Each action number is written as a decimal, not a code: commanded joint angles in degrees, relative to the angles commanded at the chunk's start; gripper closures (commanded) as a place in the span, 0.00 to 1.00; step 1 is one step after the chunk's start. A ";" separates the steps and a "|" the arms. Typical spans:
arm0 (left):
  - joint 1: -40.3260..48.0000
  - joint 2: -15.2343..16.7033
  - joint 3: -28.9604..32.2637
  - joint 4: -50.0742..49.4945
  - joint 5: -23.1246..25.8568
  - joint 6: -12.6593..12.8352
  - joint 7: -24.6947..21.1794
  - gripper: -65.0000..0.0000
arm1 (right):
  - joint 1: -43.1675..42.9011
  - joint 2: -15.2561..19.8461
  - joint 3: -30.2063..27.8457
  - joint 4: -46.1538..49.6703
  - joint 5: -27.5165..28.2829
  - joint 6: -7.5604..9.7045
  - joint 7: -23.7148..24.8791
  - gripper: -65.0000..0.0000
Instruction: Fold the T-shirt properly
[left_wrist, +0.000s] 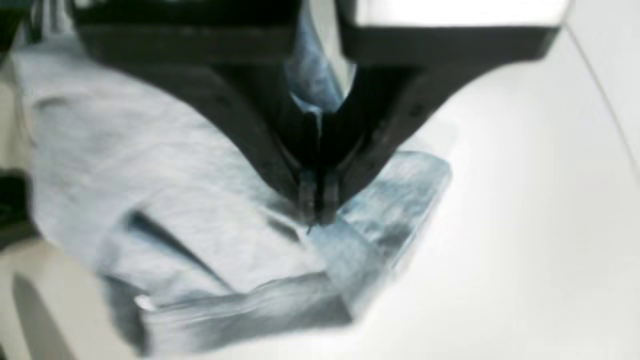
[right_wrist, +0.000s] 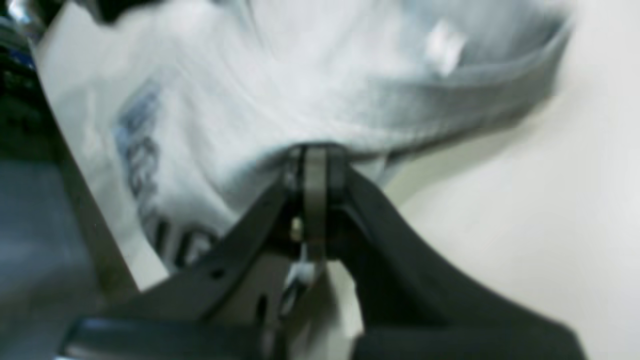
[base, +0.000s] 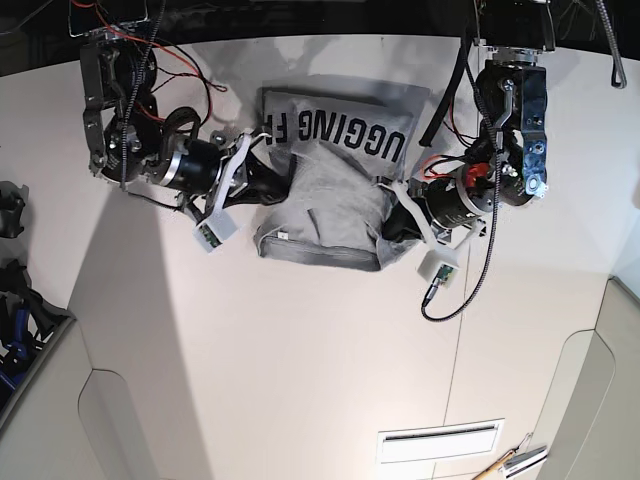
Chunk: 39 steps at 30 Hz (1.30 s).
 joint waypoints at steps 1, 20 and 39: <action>0.17 -0.92 0.00 1.49 -0.63 0.00 0.42 1.00 | -0.02 0.00 0.52 2.08 0.79 0.02 -0.15 1.00; 13.79 -3.41 -0.04 0.33 -8.07 -4.33 -2.10 1.00 | 1.70 0.00 -10.43 -18.73 -9.14 0.04 7.89 1.00; 35.36 -3.41 -22.97 26.05 -15.50 -4.79 5.40 1.00 | -15.28 9.31 22.60 18.10 9.42 0.07 -9.05 1.00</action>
